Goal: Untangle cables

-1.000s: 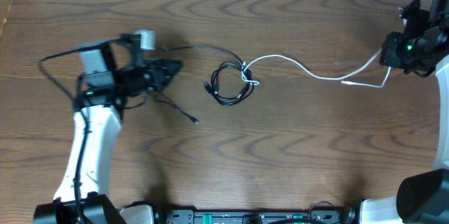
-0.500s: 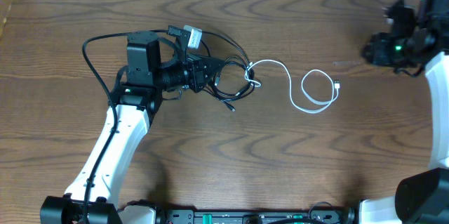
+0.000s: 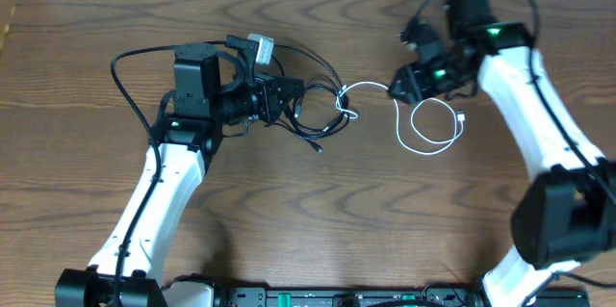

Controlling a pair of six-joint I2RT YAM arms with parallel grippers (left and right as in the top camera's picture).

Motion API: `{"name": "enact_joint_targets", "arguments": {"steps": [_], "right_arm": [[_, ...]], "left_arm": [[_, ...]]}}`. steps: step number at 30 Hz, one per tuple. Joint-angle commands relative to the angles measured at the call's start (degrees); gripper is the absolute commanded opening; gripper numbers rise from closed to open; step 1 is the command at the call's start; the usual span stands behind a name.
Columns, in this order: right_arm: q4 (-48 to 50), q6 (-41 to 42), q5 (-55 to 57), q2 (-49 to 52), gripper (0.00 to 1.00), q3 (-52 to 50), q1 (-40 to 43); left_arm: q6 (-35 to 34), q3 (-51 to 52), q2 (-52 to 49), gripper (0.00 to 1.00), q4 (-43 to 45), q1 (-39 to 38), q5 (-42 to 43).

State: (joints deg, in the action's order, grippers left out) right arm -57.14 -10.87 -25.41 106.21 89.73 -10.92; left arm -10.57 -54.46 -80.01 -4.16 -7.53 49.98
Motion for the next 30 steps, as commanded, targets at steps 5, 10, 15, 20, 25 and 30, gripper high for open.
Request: {"name": "enact_joint_targets", "arguments": {"steps": [5, 10, 15, 20, 25, 30], "right_arm": [[1.0, -4.9, -1.2, 6.2, 0.55, -0.2, -5.0], [2.4, -8.1, -2.0, 9.6, 0.54, -0.2, -8.0], [5.2, -8.0, -2.2, 11.4, 0.54, -0.3, -9.8], [7.0, -8.0, -2.4, 12.2, 0.54, -0.3, -11.2], [9.7, -8.0, -2.6, 13.7, 0.53, -0.3, -11.7], [11.2, -8.0, -3.9, 15.2, 0.53, -0.3, -11.8]], "left_arm": [[-0.3, -0.1, 1.1, 0.08, -0.2, 0.0, -1.2], [-0.2, -0.1, 1.1, 0.08, -1.9, 0.1, -4.7], [0.7, -0.1, 1.1, 0.08, -3.9, 0.1, -6.1], [0.6, -0.1, 1.1, 0.08, -4.9, 0.1, -7.7], [0.7, -0.1, 1.1, 0.08, -9.2, 0.1, -14.4], [3.3, -0.1, 1.1, 0.08, -12.3, 0.1, -16.7]]}}
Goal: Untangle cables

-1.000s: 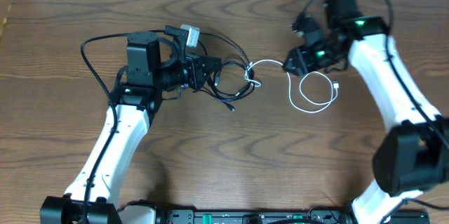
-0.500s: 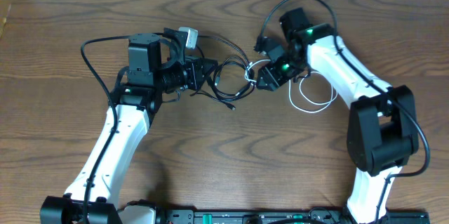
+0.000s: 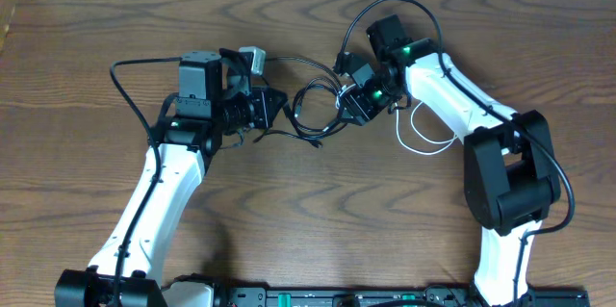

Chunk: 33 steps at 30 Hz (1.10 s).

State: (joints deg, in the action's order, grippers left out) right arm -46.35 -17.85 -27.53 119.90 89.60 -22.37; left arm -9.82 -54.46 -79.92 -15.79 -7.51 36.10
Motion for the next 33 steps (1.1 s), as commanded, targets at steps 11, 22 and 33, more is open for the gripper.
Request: {"name": "enact_joint_targets", "arguments": {"steps": [11, 22, 33], "right_arm": [[2.0, -1.0, -1.7, 2.4, 0.53, -0.2, -1.0], [1.8, 0.8, -1.3, 2.4, 0.01, -0.5, -1.0], [-2.6, 2.4, 4.6, 2.4, 0.35, -0.5, -1.0]], "left_arm": [[2.7, -0.1, 1.0, 0.08, -2.7, 0.1, -5.3], [2.7, -0.1, 1.0, 0.08, -4.7, 0.1, -5.3], [2.7, -0.1, 1.0, 0.08, -5.0, 0.1, -5.3]]}}
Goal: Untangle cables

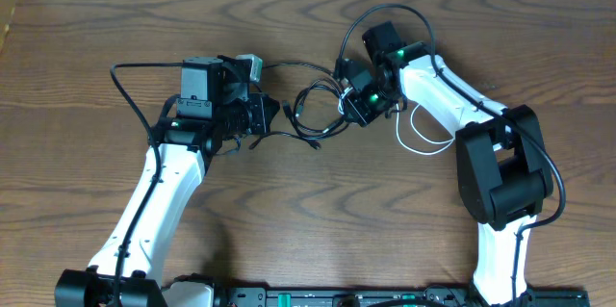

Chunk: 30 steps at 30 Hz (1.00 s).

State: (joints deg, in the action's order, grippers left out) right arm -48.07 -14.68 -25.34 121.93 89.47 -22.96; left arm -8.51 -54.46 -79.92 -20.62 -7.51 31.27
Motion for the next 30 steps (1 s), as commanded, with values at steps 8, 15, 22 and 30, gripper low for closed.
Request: {"name": "enact_joint_targets", "arguments": {"steps": [8, 15, 22, 30], "right_arm": [[-0.2, -0.7, 2.6, 0.4, 0.23, -0.4, -0.5], [-0.1, -0.6, 2.3, 0.6, 0.42, -0.6, -0.6], [1.0, -0.2, 2.0, 1.5, 0.39, -0.8, -1.6], [2.3, 0.4, 1.9, 2.1, 0.06, -0.8, -2.5]], "left_arm": [[1.4, -0.1, 1.0, 0.08, -0.2, 0.1, -0.5], [1.4, -0.1, 1.0, 0.08, -0.3, 0.1, -0.4], [1.4, -0.1, 1.0, 0.08, -0.3, 0.1, -0.5], [1.4, -0.1, 1.0, 0.08, -0.3, 0.1, -0.5]]}}
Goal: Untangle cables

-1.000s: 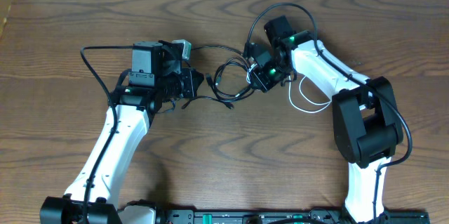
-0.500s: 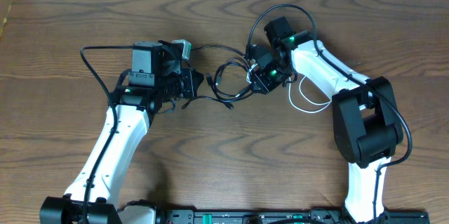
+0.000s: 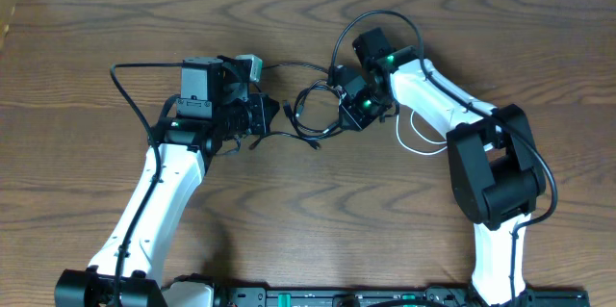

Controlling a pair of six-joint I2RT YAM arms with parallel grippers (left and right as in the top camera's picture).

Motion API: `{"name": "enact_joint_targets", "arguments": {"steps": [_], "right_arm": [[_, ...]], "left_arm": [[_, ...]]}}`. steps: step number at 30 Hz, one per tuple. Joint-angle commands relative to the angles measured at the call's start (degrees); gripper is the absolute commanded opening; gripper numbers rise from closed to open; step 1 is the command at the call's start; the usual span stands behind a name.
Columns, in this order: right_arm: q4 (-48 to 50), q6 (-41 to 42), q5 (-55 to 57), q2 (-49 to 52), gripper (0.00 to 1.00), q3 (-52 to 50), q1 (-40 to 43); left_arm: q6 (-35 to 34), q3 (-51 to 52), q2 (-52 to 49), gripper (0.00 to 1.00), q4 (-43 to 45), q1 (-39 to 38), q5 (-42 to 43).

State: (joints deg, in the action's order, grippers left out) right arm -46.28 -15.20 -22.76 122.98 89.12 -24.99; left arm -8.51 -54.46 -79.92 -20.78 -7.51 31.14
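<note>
A black cable (image 3: 310, 119) lies looped in a tangle at the table's middle. A white cable (image 3: 423, 139) trails in a loop to its right, behind the right arm. My left gripper (image 3: 272, 113) sits at the tangle's left edge, apparently shut on a black strand. A grey plug (image 3: 252, 64) rests just above that wrist. My right gripper (image 3: 345, 107) points down-left into the tangle's right side, where the white and black cables meet. Its fingers are too dark against the cables to tell their state.
The wooden table (image 3: 318, 211) is bare toward the front. A pale wall strip runs along the back edge. Each arm's own black lead arcs above it, left (image 3: 130, 57) and right (image 3: 385, 16).
My right gripper has shifted slightly left and up, deeper into the tangle's right side. The left arm and the cables look unchanged.
First my right gripper was far right at the white cable's upper end, and the left held the tangle's left side. Then the right arm had swung over to the tangle, and the left had drawn back leftward. Since then the right has only edged closer.
</note>
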Motion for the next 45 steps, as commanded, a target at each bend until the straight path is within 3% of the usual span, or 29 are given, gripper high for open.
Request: {"name": "enact_joint_targets", "arguments": {"steps": [1, 10, 24, 28, 33, 40, 45], "right_arm": [[0.6, 1.7, -0.5, 1.0, 0.01, -0.4, -0.5], [0.0, 11.5, 3.6, -3.1, 0.01, 0.0, 0.6], [-2.9, 18.0, 22.5, -31.5, 0.01, 1.3, 1.5], [-2.8, 19.1, 23.2, -35.8, 0.01, 1.3, 3.4], [-3.7, 20.7, 19.0, -36.0, 0.01, 1.2, 4.4], [-9.6, 23.4, 25.5, -33.2, 0.01, 1.1, 4.5], [-14.7, 29.3, 30.4, -28.8, 0.21, 0.4, 5.0]], "left_arm": [[1.4, -0.1, 1.0, 0.08, -0.2, 0.1, -0.3], [1.4, -0.1, 1.0, 0.08, -0.2, 0.1, -0.4], [1.4, -0.1, 1.0, 0.08, -0.8, 0.1, -0.8], [2.5, -0.1, 1.0, 0.08, -2.1, 0.1, -0.8], [3.0, 0.3, 1.0, 0.08, -3.0, 0.1, -0.8], [3.2, 0.5, 1.0, 0.08, -3.0, 0.1, -0.8], [3.6, 0.6, 1.0, 0.08, -2.8, 0.1, -0.8]]}}
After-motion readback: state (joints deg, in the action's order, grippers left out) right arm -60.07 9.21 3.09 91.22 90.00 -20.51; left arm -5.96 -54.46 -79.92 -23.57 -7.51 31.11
